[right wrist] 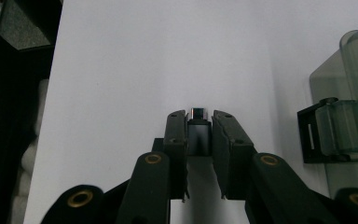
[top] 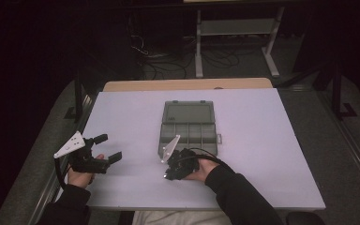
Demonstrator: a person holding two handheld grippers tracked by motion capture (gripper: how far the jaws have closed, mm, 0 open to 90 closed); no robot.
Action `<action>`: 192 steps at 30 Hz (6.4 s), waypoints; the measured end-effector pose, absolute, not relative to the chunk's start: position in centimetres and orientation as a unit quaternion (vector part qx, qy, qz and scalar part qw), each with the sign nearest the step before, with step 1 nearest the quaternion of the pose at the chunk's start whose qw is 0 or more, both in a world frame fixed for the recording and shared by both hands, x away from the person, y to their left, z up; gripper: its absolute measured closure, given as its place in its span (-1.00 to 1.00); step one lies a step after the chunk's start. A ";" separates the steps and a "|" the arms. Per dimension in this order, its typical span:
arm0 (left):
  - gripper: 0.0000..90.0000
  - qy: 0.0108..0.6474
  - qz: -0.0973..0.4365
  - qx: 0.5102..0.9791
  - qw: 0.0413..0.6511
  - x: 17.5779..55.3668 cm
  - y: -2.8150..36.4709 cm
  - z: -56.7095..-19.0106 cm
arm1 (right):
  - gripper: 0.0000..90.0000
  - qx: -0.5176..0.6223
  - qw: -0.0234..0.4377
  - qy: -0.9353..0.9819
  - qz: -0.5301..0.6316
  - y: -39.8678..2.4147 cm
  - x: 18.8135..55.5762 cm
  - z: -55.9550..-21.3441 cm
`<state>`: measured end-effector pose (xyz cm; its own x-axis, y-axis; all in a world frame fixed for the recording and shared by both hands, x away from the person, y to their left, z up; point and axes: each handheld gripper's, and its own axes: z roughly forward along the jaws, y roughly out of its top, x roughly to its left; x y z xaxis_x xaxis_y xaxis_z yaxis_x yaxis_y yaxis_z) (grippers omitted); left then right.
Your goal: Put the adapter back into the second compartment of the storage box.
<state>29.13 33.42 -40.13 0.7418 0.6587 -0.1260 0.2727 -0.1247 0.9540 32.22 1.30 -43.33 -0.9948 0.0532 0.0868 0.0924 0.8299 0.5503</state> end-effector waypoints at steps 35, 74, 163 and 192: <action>-1.00 0.318 0.164 0.730 0.582 29.1 33.4 -40.1 | 0.66 -0.069 0.023 -0.945 -0.318 -0.4 33.1 -40.5; -1.00 0.317 0.163 0.730 0.583 29.1 33.4 -40.1 | 0.66 -0.103 -0.020 -0.932 -0.347 -3.3 36.2 -35.8; -1.00 0.312 0.163 0.733 0.581 29.1 33.3 -40.1 | 0.37 -0.218 -0.028 -0.931 -0.291 -2.5 44.9 -40.8; -1.00 0.316 0.163 0.731 0.582 29.1 33.3 -40.1 | -0.77 -0.259 -0.051 -0.896 -0.358 -5.5 43.5 -37.4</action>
<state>29.13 33.27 -40.11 0.7465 0.6526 -0.1298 0.2726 -0.1220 0.9544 43.49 -5.55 -37.35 -0.8611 0.4998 0.0938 0.4269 0.6103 0.6672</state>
